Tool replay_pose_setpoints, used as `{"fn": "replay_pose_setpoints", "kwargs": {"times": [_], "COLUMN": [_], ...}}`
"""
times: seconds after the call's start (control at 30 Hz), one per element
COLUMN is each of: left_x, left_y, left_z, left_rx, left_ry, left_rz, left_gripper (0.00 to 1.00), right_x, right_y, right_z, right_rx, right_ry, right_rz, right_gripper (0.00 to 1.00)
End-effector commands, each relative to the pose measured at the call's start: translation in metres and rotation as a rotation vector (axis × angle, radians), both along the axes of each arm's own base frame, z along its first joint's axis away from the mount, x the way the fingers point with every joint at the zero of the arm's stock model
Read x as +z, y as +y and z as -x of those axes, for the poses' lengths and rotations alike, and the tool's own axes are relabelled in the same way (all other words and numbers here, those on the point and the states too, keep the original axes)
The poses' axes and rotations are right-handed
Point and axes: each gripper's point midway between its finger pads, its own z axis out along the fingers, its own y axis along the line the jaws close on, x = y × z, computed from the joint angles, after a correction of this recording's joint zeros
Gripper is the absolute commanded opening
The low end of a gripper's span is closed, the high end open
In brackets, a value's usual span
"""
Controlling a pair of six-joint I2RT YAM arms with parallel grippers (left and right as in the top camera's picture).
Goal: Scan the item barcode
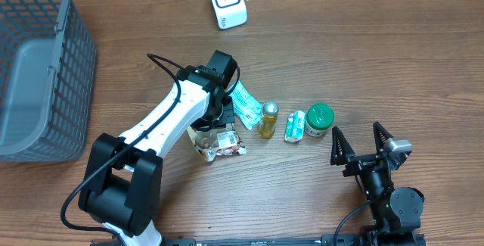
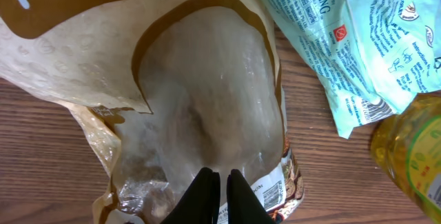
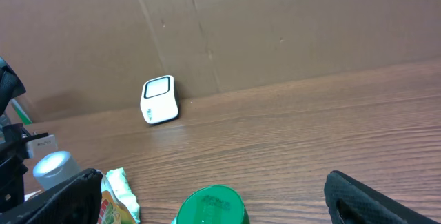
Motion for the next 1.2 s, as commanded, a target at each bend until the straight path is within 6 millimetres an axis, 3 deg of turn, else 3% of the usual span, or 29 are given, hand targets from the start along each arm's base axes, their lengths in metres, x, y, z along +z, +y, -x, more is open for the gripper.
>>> {"fn": "replay_pose_setpoints", "kwargs": {"times": [0.0, 0.2, 0.37, 0.53, 0.73, 0.83, 1.03, 1.17], "left_x": [-0.011, -0.031, -0.035, -0.014, 0.026, 0.028, 0.026, 0.026], "left_y": [0.013, 0.015, 0.015, 0.016, 0.010, 0.015, 0.048, 0.063], "left_z": [0.003, 0.018, 0.025, 0.012, -0.014, -0.017, -0.023, -0.027], "left_rx": [-0.003, -0.008, -0.019, 0.007, -0.012, -0.014, 0.061, 0.110], "left_ry": [0.015, 0.105, 0.151, 0.109, 0.007, -0.002, -0.021, -0.021], "left_rz": [-0.062, -0.080, -0.070, -0.037, 0.028, 0.014, -0.098, -0.102], "left_gripper": [0.13, 0.24, 0.32, 0.30, 0.40, 0.43, 0.45, 0.33], "right_x": [-0.002, -0.002, -0.002, -0.002, -0.002, -0.002, -0.002, -0.002], "right_y": [-0.002, -0.002, -0.002, -0.002, -0.002, -0.002, -0.002, -0.002], "right_z": [0.000, 0.000, 0.000, 0.000, 0.000, 0.000, 0.000, 0.000], "right_rx": [-0.010, -0.010, -0.010, -0.010, -0.010, -0.010, -0.010, -0.010], "right_ry": [-0.002, -0.002, -0.002, -0.002, -0.002, -0.002, -0.002, -0.002], "right_rz": [0.000, 0.000, 0.000, 0.000, 0.000, 0.000, 0.000, 0.000], "right_gripper": [1.00, 1.00, 1.00, 1.00, 1.00, 1.00, 1.00, 1.00]}}
